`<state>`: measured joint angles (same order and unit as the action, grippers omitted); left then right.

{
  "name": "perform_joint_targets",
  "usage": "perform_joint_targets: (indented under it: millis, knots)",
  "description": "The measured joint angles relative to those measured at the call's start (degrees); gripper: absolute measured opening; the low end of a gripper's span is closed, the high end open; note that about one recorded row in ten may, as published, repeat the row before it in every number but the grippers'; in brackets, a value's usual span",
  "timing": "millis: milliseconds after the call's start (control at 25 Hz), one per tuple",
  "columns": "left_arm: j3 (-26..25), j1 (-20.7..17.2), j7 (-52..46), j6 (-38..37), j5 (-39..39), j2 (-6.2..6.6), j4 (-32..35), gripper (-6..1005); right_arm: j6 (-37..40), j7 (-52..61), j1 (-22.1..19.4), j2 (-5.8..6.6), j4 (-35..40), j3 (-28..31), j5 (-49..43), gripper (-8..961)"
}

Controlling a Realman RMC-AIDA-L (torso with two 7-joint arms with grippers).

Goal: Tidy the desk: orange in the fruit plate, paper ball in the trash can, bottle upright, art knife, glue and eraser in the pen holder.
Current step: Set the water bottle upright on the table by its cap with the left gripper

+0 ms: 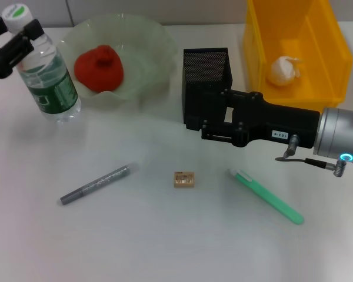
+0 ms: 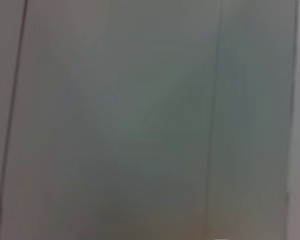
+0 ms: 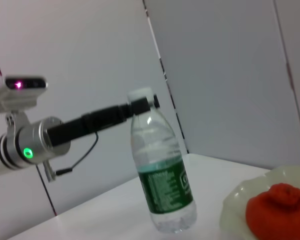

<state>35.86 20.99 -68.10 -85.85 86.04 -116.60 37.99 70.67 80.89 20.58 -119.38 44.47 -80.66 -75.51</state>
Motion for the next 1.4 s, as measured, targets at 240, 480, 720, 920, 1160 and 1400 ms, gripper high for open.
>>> perform_joint_targets:
  millis: [240,480,720,920,1160,1400]
  knots:
    - [0.01,-0.03,4.45,3.05,-0.15,-1.08,-1.52,444,0.15,-0.03,0.49,-0.12,-1.43,0.26,0.24,740]
    - [0.26,0.29,6.11,7.11,-0.23,-1.71,-3.66,444,0.17,-0.03,0.71,-0.23,-1.57,-0.08,0.68,740]
    - [0.01,0.75,8.72,8.83,-0.37,-1.77,-6.65,445,0.74,-0.03,1.33,-0.24,-2.2,-0.33,1.69,740]
    - [0.24,0.85,8.67,8.93,-0.37,-1.66,-7.23,445,0.77,-0.03,1.46,-0.24,-2.31,-0.25,1.7,740]
    - [-0.02,0.88,8.76,9.08,-0.4,-1.74,-7.39,445,0.79,-0.03,1.52,-0.24,-2.75,-0.3,1.7,740]
    - [-0.15,0.89,8.79,9.59,-0.43,-1.82,-7.42,452,0.79,-0.03,1.52,-0.27,-2.92,-0.38,1.7,739]
